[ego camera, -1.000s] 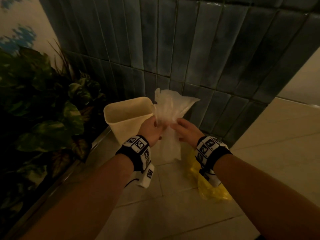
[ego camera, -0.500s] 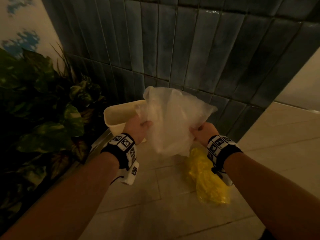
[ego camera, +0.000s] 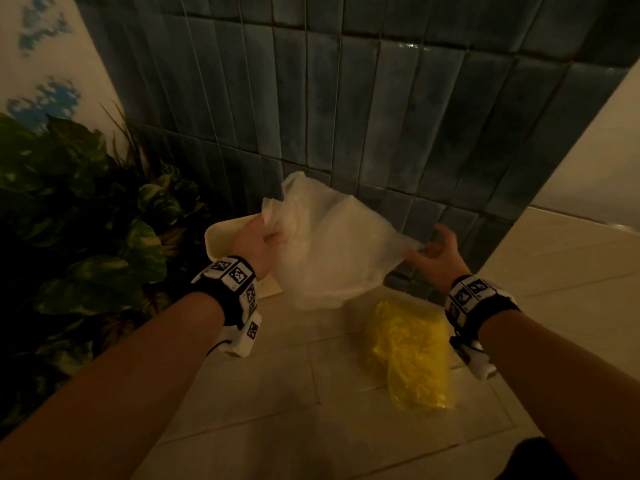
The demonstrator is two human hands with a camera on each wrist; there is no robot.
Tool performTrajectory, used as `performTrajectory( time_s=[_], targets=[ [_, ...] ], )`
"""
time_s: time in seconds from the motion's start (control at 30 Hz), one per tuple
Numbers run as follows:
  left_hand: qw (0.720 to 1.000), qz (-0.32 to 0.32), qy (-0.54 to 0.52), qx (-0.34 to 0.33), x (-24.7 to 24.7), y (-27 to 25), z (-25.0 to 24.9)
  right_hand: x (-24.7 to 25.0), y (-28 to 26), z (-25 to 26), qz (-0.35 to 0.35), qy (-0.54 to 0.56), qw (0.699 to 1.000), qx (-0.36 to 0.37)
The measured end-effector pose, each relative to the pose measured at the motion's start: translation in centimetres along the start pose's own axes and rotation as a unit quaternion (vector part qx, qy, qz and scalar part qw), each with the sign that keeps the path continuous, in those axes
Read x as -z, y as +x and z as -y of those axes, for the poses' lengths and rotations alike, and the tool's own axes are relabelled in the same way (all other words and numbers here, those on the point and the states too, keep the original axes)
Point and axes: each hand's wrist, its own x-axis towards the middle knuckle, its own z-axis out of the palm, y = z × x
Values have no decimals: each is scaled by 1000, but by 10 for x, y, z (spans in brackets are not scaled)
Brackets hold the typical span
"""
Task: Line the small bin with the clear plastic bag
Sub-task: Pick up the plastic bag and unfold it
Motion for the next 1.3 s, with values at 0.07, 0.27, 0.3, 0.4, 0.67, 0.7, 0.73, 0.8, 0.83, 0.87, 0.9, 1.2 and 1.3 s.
performTrajectory(
  time_s=[0.07, 0.27, 0.3, 0.4, 0.67, 0.7, 0.73, 0.8, 0.83, 0.87, 0.9, 1.2, 1.3],
  targets=[
    [1000, 16, 18, -18, 3, 1, -12, 3, 0, 16, -22, -5, 999, 35],
    [993, 61, 48, -88, 8, 2, -64, -12, -6, 80, 97, -231, 936, 248],
    [992, 67, 52, -98, 10, 2, -74, -16, -10, 92, 111, -225, 932, 262],
    [989, 85, 36, -118, 20, 1, -98, -26, -11, 123, 79, -267, 903, 327],
    [986, -5, 119, -114, 72, 22, -100, 5, -17, 169, -22, -341, 912, 225],
    [986, -20, 135, -91, 75, 25, -92, 9, -17, 171, -25, -346, 914, 212],
    [986, -31, 150, -68, 78, 26, -83, 13, -17, 172, -35, -337, 918, 206],
    [986, -25, 162, -4, 83, 27, -65, 20, -17, 173, -43, -292, 937, 185],
    [985, -16, 168, 30, 84, 26, -58, 24, -16, 173, -48, -269, 946, 172],
    [983, -12, 174, 53, 83, 23, -52, 26, -15, 171, -53, -248, 954, 162],
    [979, -24, 194, 55, 82, 19, -49, 28, -13, 170, -54, -226, 961, 148],
    [980, 179, 9, -86, 28, -31, -84, 30, -7, 175, -60, -161, 978, 117],
    [961, 260, 72, -68, 1, -47, -90, 27, -7, 174, -49, -136, 984, 101]
  ],
)
